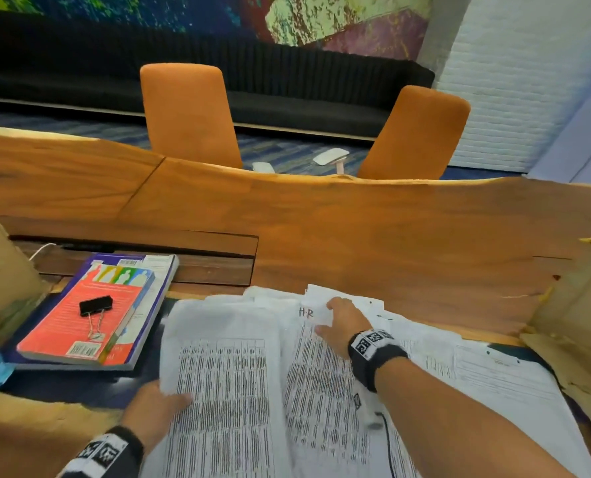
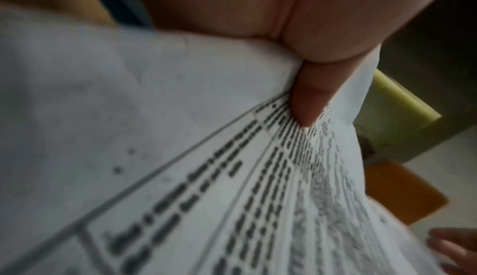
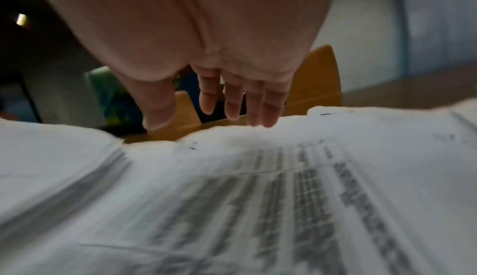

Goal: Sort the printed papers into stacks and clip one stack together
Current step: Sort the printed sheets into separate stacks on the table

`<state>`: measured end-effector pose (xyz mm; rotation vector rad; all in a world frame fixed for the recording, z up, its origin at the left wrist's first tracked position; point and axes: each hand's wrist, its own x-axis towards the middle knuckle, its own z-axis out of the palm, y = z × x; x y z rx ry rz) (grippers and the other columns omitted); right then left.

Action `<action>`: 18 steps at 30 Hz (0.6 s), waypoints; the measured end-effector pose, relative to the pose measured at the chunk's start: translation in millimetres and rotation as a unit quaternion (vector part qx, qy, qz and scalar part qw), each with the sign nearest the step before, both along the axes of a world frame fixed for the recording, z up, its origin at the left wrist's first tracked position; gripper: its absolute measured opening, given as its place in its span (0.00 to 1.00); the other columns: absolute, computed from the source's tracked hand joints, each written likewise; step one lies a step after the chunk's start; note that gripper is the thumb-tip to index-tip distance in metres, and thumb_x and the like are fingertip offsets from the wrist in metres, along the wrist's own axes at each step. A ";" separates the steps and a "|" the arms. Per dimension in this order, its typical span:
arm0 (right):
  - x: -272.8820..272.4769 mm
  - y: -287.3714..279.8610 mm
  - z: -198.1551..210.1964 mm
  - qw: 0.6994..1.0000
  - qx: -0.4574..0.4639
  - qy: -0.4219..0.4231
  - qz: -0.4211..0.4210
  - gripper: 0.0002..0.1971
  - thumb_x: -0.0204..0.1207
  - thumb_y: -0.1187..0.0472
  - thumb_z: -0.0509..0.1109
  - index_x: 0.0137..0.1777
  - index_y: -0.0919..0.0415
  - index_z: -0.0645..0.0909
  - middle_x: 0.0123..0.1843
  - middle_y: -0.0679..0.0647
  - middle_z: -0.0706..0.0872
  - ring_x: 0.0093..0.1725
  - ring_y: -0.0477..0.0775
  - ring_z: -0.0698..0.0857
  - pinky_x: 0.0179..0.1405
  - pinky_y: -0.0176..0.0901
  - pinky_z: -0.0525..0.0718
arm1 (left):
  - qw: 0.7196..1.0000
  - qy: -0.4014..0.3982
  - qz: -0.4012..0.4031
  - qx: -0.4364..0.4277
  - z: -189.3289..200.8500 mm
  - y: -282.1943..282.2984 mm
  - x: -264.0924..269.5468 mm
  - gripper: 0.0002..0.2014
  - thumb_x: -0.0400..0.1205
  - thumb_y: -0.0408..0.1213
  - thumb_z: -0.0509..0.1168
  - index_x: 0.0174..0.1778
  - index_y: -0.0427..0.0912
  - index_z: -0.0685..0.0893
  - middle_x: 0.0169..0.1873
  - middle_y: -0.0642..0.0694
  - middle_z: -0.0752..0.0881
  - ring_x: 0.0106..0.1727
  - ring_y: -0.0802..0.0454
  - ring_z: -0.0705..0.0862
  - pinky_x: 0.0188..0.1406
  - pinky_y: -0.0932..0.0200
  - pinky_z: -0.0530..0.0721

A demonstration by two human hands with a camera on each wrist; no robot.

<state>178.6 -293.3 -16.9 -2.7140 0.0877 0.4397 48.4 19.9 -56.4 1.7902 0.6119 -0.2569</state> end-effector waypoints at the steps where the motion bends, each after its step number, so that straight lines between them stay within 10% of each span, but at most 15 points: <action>1: 8.5 -1.3 -6.2 0.998 -0.052 0.004 0.025 0.35 0.77 0.44 0.72 0.80 0.55 0.64 0.78 0.54 0.71 0.74 0.60 0.74 0.73 0.55 0.74 | 1.000 0.014 0.005 0.003 -10.2 2.1 -2.1 0.08 0.75 0.20 0.71 0.39 0.38 0.87 0.38 0.41 0.91 0.45 0.41 0.87 0.49 0.53 0.82; 5: 24.4 1.0 -30.9 0.973 -0.199 0.046 0.106 0.39 0.75 0.44 0.73 0.81 0.54 0.60 0.78 0.56 0.70 0.77 0.65 0.69 0.77 0.67 0.65 | 0.998 0.053 0.041 -0.018 -35.1 11.0 -0.9 0.07 0.73 0.16 0.72 0.39 0.32 0.87 0.27 0.45 0.89 0.41 0.43 0.85 0.43 0.57 0.78; 11: 9.9 16.9 -25.5 0.964 -0.215 -0.010 0.155 0.22 0.79 0.62 0.66 0.73 0.58 0.69 0.75 0.60 0.73 0.79 0.66 0.66 0.81 0.66 0.58 | 0.994 0.092 0.040 -0.039 -43.3 18.3 6.4 0.09 0.73 0.22 0.74 0.48 0.30 0.88 0.41 0.38 0.91 0.49 0.38 0.88 0.60 0.46 0.81; 14: -11.0 13.7 -1.3 0.978 -0.149 -0.021 0.143 0.07 0.80 0.65 0.58 0.56 0.58 0.71 0.56 0.58 0.84 0.56 0.62 0.83 0.59 0.54 0.79 | 0.995 0.084 0.041 -0.042 -41.3 17.0 5.6 0.08 0.75 0.22 0.73 0.49 0.28 0.87 0.40 0.38 0.90 0.46 0.39 0.88 0.52 0.50 0.83; 18: -42.6 -20.4 28.9 1.000 -0.019 -0.007 0.017 0.07 0.78 0.68 0.56 0.44 0.56 0.72 0.42 0.55 0.83 0.41 0.56 0.83 0.36 0.46 0.81 | 0.995 0.073 0.044 -0.052 -36.7 14.8 0.4 0.13 0.75 0.20 0.71 0.56 0.24 0.85 0.45 0.33 0.90 0.49 0.35 0.88 0.59 0.43 0.82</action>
